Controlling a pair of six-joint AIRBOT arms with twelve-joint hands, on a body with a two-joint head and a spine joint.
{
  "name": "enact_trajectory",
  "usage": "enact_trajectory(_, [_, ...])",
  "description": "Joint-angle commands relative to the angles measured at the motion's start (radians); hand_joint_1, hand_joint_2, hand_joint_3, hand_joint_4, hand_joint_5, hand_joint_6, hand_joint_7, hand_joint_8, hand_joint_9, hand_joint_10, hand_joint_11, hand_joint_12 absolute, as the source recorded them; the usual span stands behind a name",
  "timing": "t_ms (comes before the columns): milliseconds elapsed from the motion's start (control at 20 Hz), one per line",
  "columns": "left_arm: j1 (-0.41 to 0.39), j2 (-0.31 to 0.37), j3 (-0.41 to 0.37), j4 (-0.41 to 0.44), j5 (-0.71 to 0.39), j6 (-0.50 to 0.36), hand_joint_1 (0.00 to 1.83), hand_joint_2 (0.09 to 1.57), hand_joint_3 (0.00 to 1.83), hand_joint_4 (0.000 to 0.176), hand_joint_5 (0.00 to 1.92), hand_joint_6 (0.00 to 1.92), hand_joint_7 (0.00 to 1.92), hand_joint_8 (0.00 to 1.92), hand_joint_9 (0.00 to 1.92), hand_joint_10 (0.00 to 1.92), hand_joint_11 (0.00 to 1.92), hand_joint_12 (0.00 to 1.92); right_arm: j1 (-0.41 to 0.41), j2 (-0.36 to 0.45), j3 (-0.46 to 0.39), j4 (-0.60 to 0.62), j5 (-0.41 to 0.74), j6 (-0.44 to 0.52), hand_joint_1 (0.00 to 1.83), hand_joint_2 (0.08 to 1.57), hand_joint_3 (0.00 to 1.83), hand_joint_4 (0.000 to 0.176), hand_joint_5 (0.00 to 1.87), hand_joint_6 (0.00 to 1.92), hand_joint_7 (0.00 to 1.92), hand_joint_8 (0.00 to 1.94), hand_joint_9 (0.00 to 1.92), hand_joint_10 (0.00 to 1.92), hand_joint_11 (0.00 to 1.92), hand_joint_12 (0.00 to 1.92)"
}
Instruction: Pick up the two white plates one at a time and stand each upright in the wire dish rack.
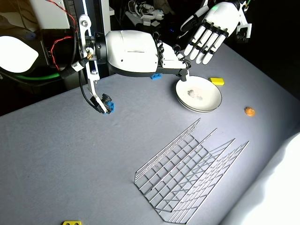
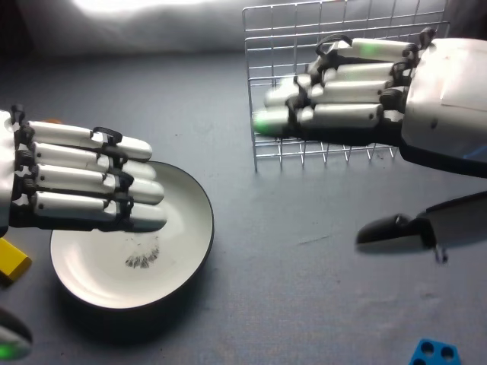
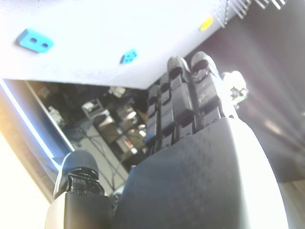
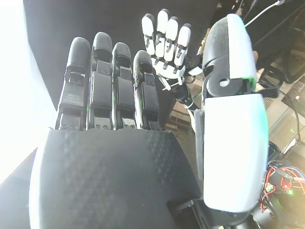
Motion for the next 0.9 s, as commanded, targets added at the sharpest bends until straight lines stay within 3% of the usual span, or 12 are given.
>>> enact_trajectory(0, [-0.009,0.007,0.004,-0.066,-0.061,-0.005,0.0,1.08,0.02,0.0,0.0,0.0,0.0,0.0,0.0,0.0,0.0,0.0,0.008,0.001,-0.002,0.032,0.116,0.003,0.0,1.05,0.03,0.0,0.0,0.0,0.0,0.0,0.0,0.0,0.0,0.0])
enact_trajectory(450, [-0.044,0.005,-0.027,0.059,-0.064,-0.036,0.0,1.08,0.02,0.0,0.0,0.0,0.0,0.0,0.0,0.0,0.0,0.0,0.007,-0.008,-0.002,0.031,0.116,-0.054,0.0,1.15,0.01,0.0,0.0,0.0,0.0,0.0,0.0,0.0,0.0,0.0])
enact_trajectory(700, [-0.081,-0.026,0.02,0.113,-0.053,-0.046,0.0,1.06,0.0,0.0,0.0,0.0,0.0,0.0,0.0,0.0,0.0,0.0,0.006,-0.016,0.004,-0.013,0.144,-0.084,0.0,1.12,0.0,0.0,0.0,0.0,0.0,0.0,0.0,0.0,0.0,0.0])
enact_trajectory(850, [-0.079,-0.062,0.076,0.137,-0.04,-0.053,0.0,1.05,0.0,0.0,0.0,0.0,0.0,0.0,0.0,0.0,0.0,0.0,0.006,-0.038,0.053,-0.108,0.249,0.037,0.0,1.09,0.0,0.0,0.0,0.0,0.0,0.0,0.0,0.0,0.0,0.0])
